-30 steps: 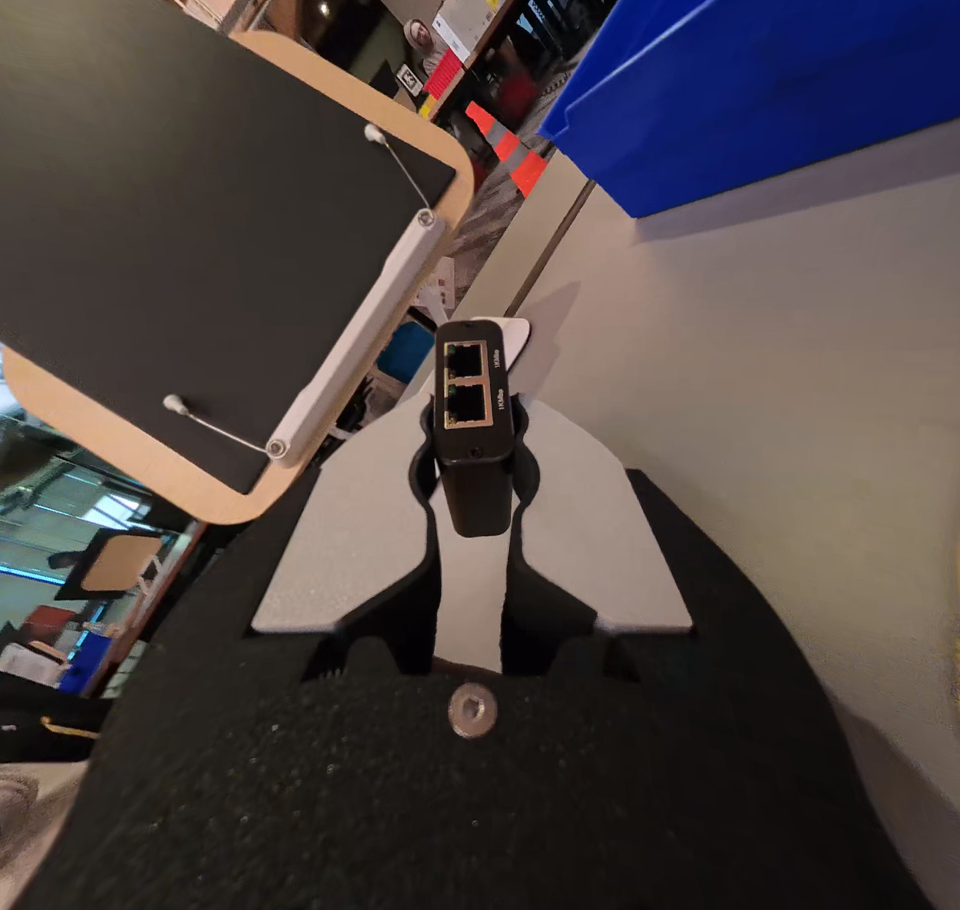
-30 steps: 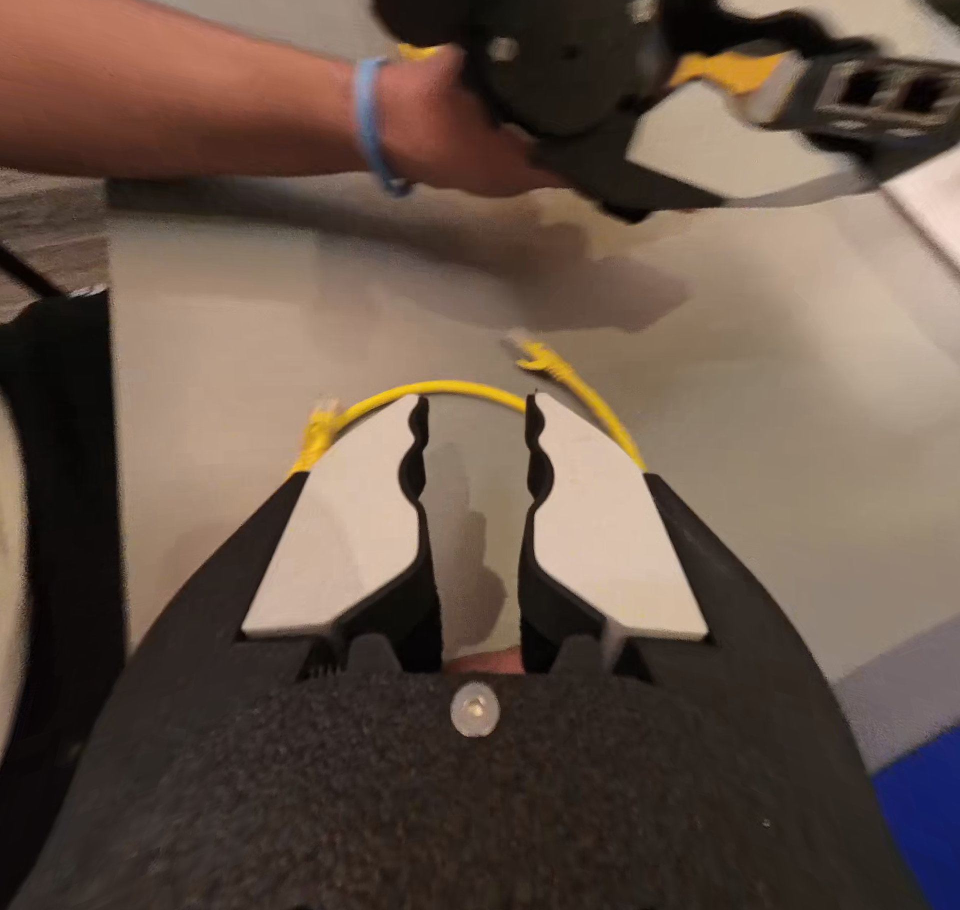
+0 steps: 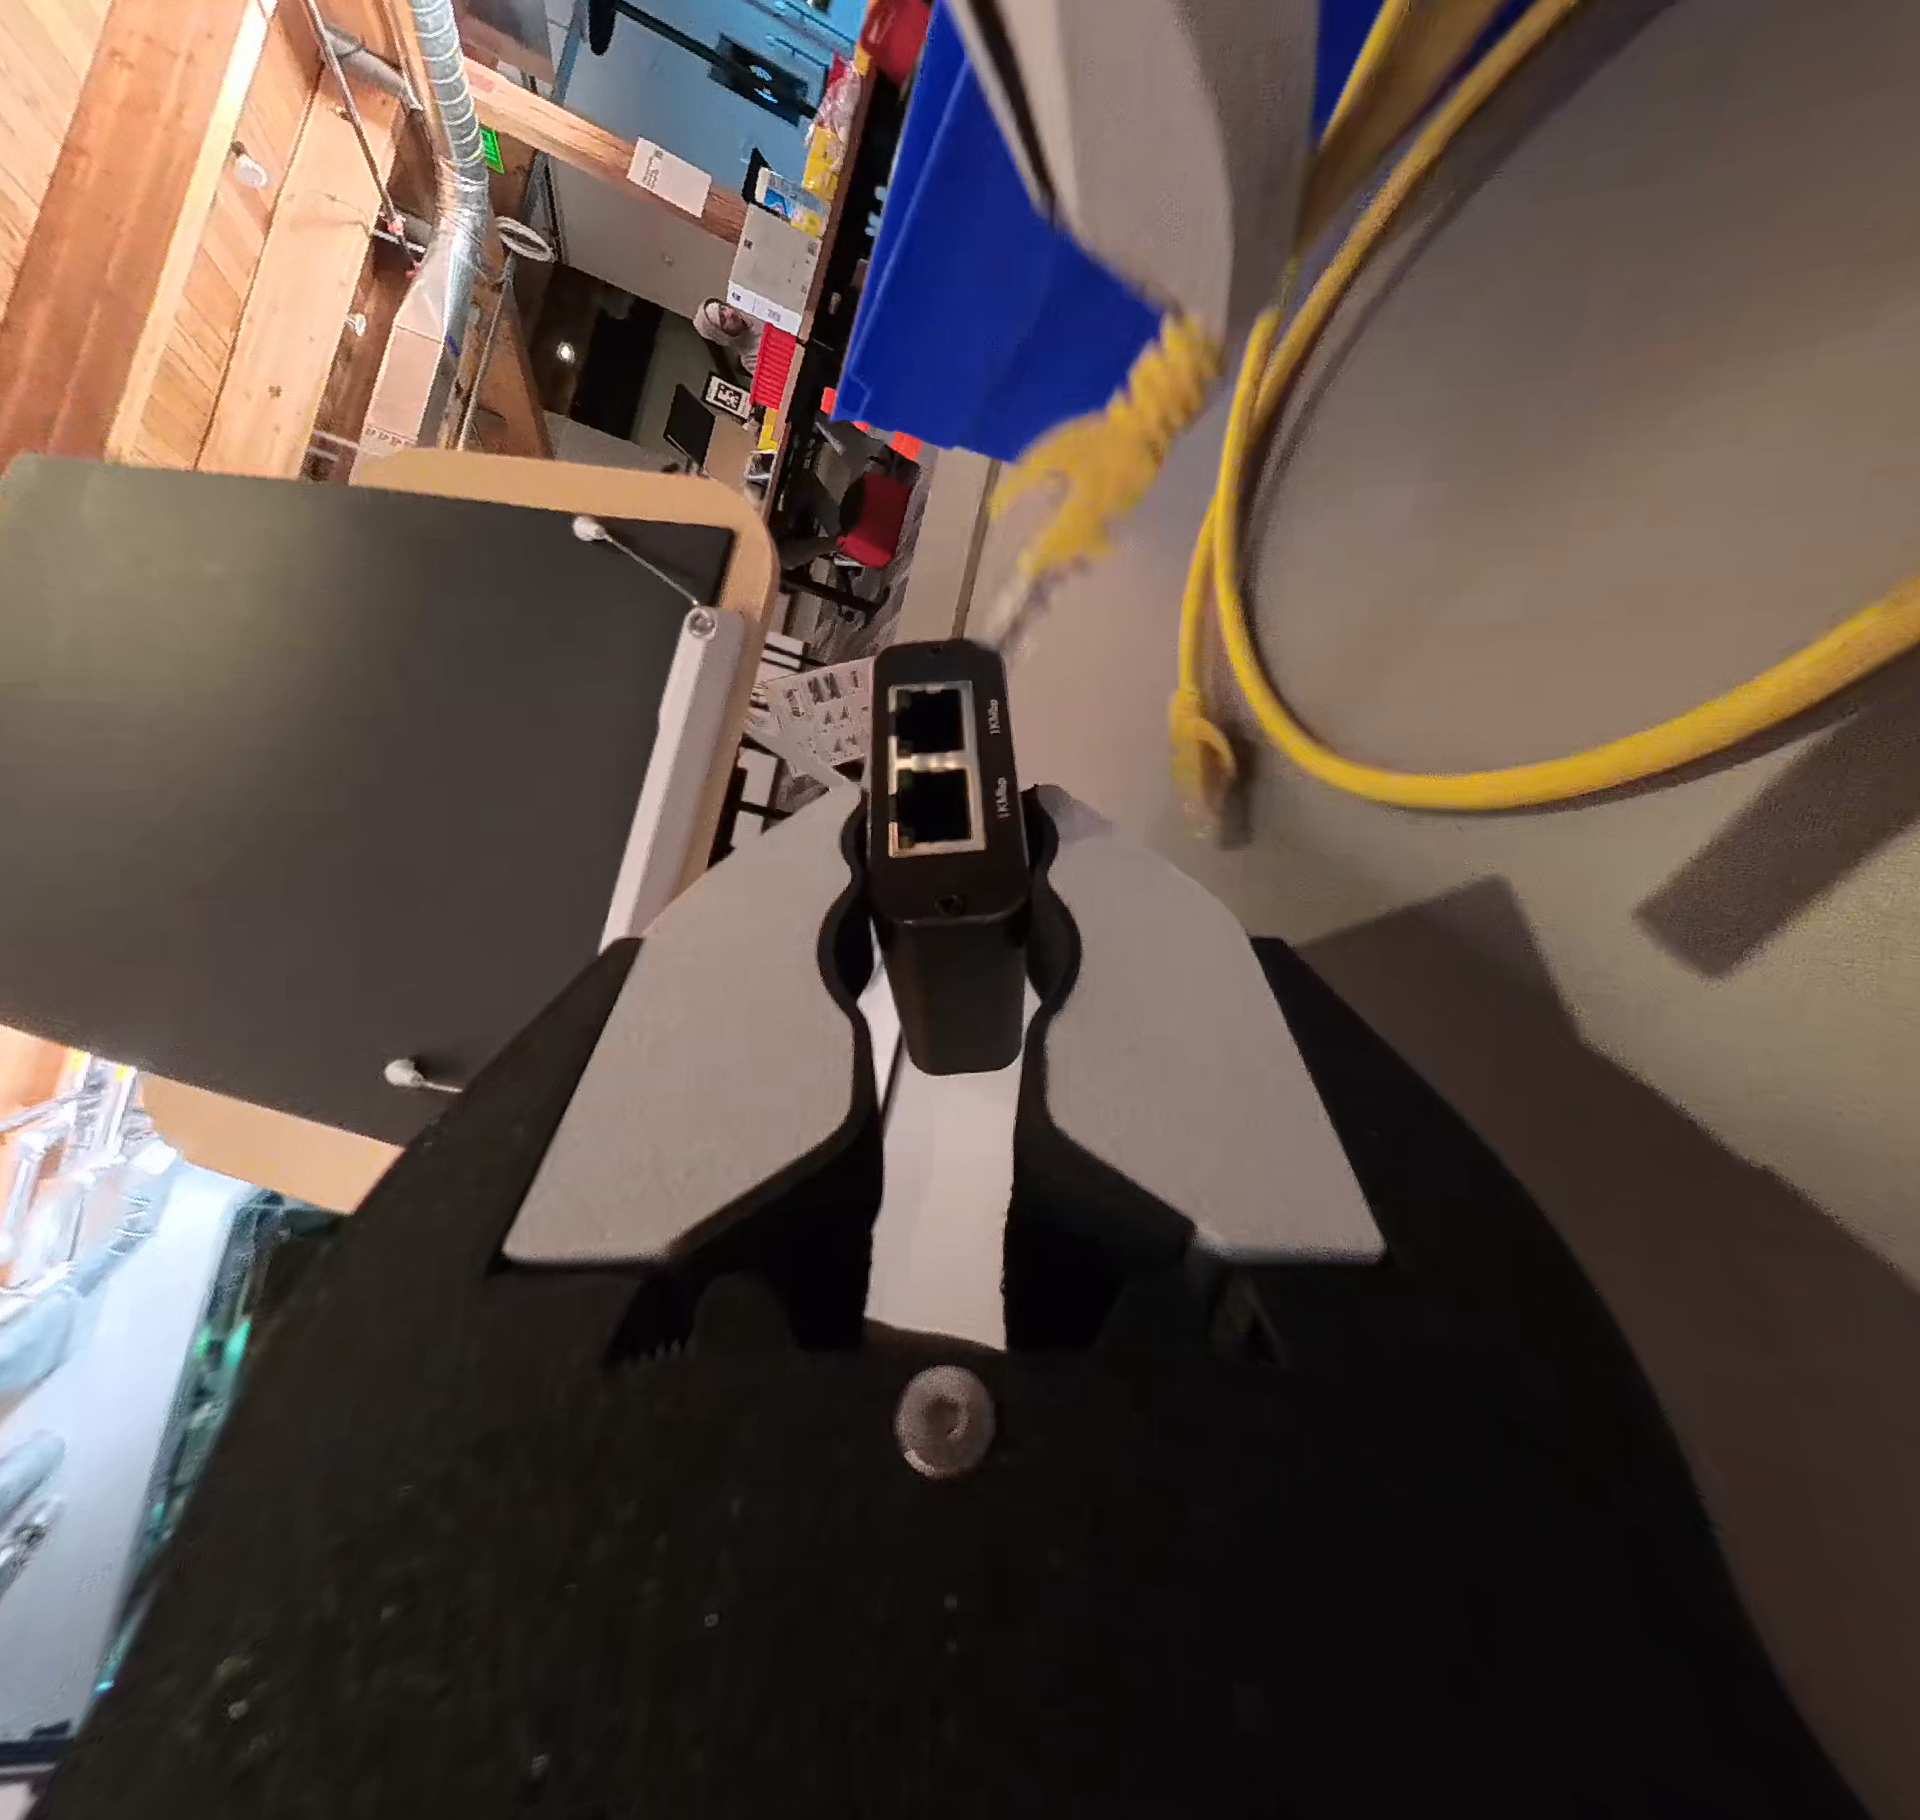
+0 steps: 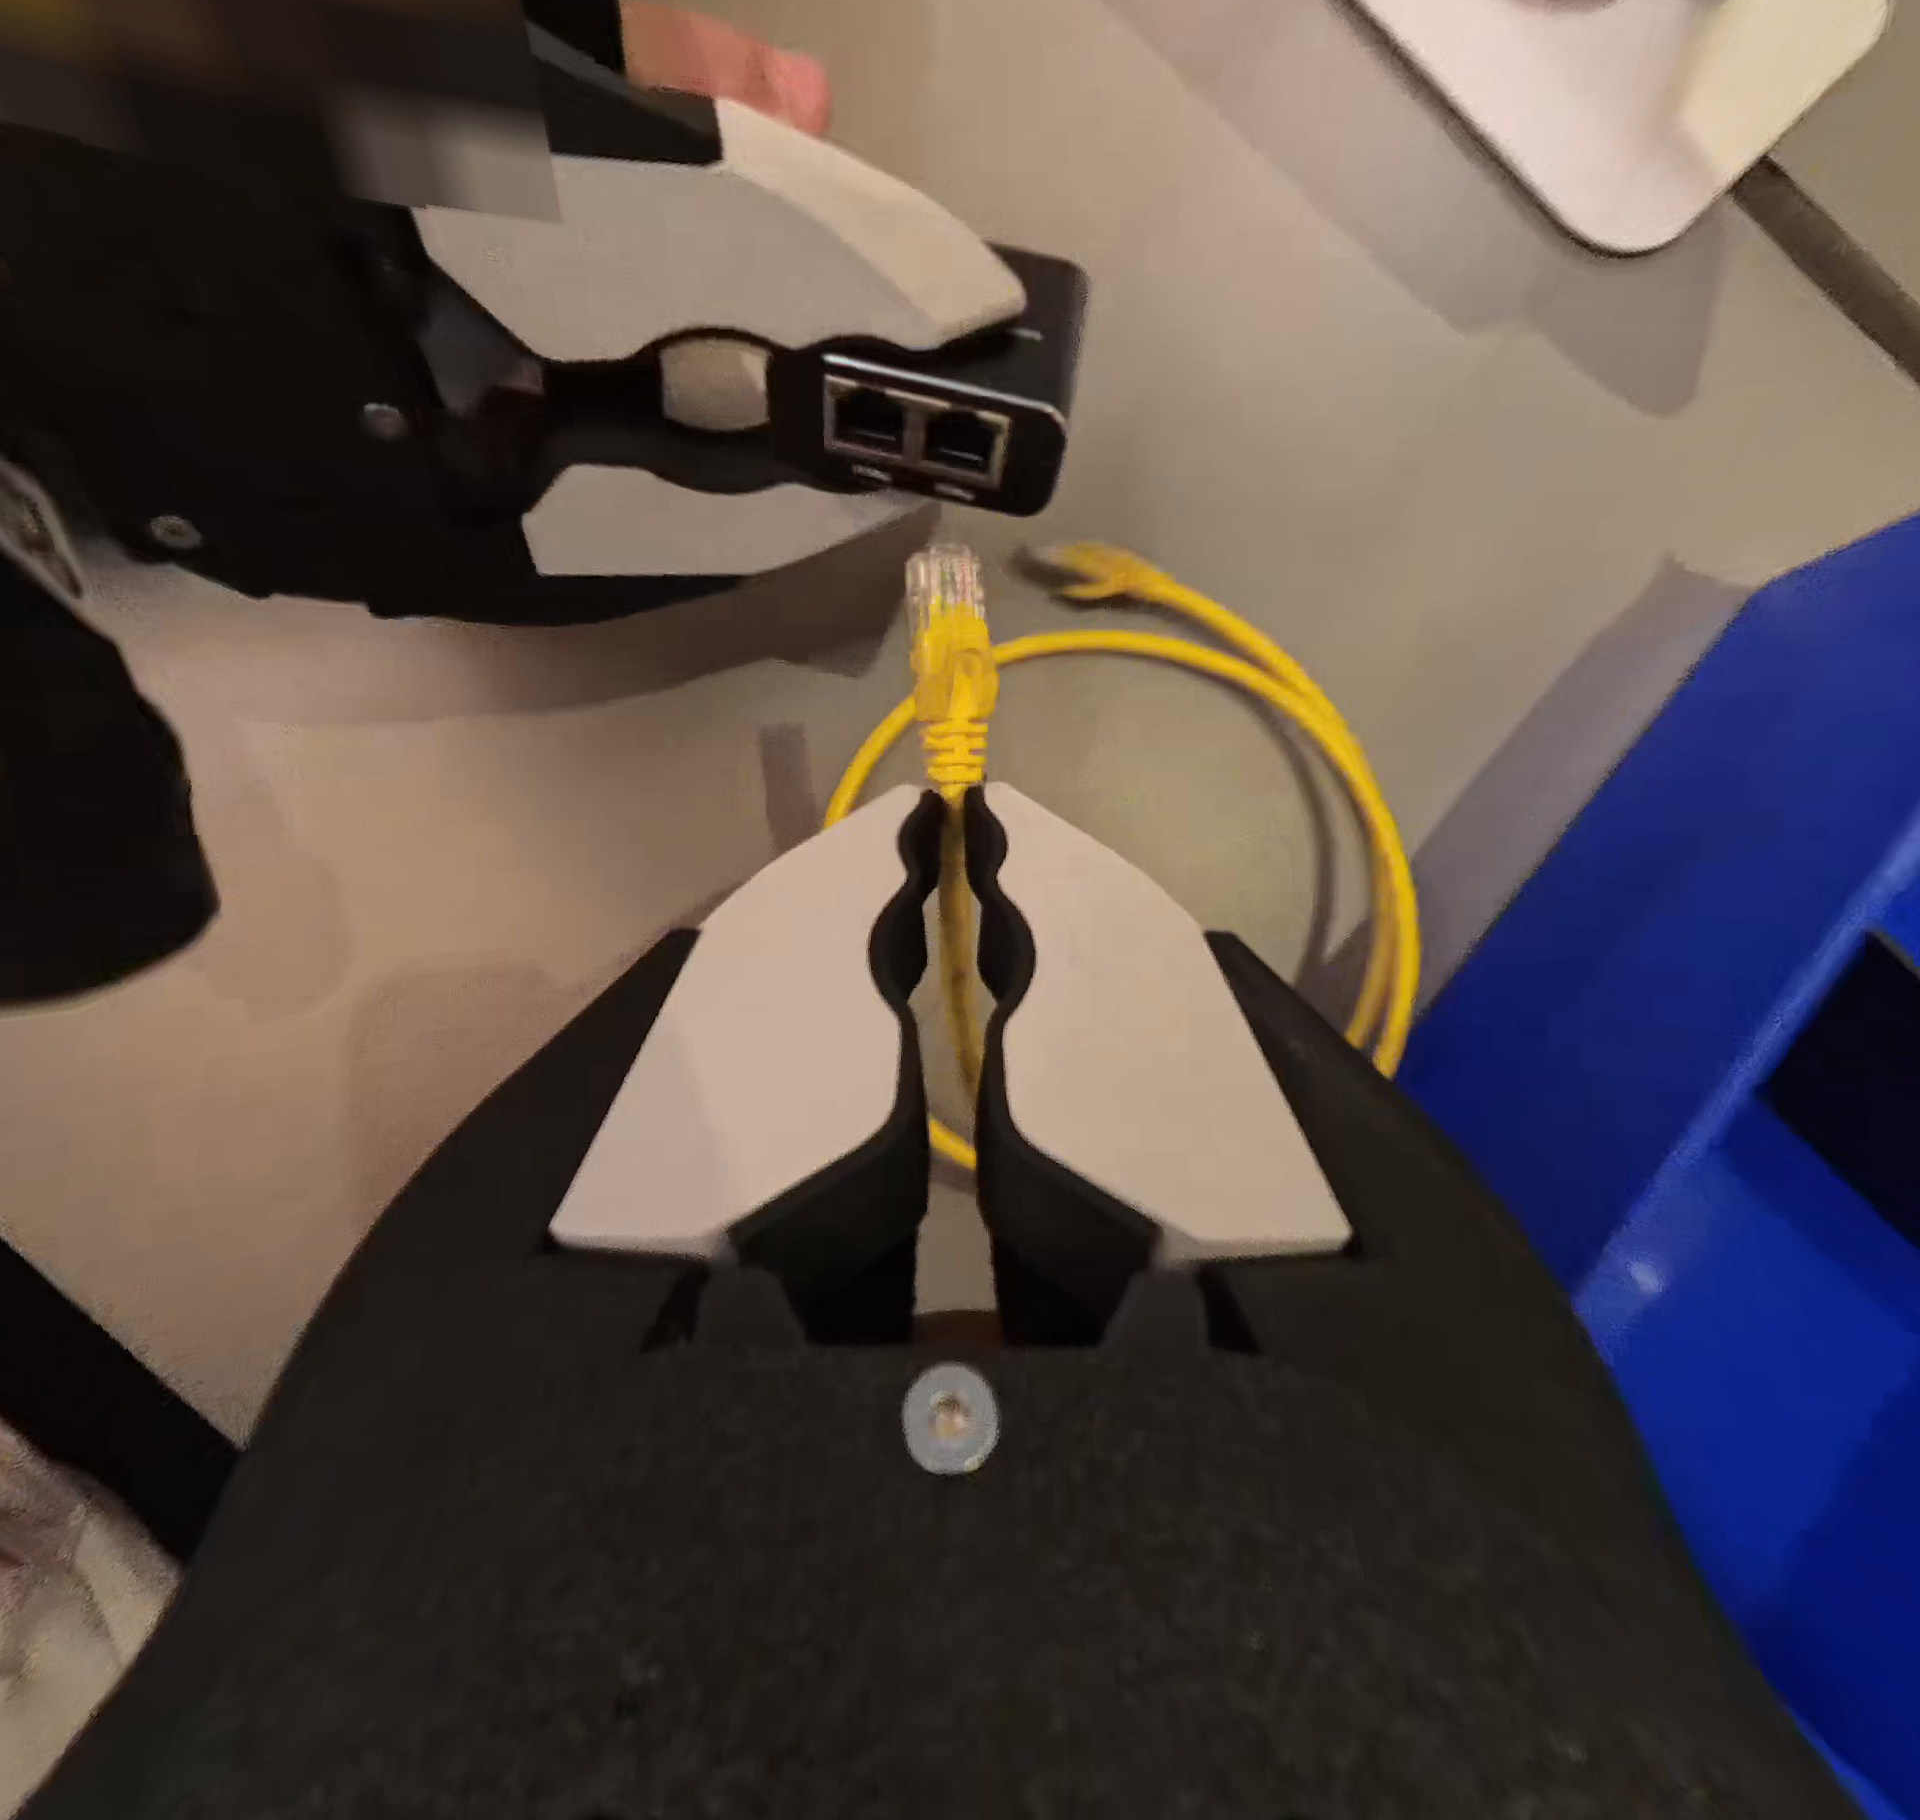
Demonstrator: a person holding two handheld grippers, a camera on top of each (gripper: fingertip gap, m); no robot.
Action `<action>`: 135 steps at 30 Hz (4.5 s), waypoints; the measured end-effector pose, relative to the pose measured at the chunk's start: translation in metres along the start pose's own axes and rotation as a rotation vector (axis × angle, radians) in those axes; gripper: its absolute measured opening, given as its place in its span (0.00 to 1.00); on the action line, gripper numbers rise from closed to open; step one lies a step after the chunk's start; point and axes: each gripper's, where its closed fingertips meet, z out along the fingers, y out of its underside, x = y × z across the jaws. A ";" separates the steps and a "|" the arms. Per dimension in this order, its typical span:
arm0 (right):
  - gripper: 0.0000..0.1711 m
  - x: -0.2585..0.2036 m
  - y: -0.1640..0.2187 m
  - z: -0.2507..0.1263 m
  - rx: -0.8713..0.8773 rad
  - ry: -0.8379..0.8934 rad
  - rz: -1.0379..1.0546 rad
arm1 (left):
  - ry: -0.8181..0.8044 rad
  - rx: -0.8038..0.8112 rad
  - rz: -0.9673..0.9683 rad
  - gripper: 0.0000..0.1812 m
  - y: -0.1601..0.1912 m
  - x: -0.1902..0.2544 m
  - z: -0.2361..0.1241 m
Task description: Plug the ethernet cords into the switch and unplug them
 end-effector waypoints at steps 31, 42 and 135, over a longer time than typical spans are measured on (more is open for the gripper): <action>0.02 0.009 0.015 0.024 -0.133 0.057 0.083 | -0.008 -0.138 0.337 0.14 -0.006 0.022 0.009; 0.02 0.005 0.020 0.018 -0.231 0.134 -0.003 | -0.003 -0.172 0.404 0.13 -0.010 0.030 0.011; 0.07 0.009 -0.038 0.010 0.571 0.063 0.059 | 0.101 -0.037 -0.258 0.14 -0.017 0.012 0.003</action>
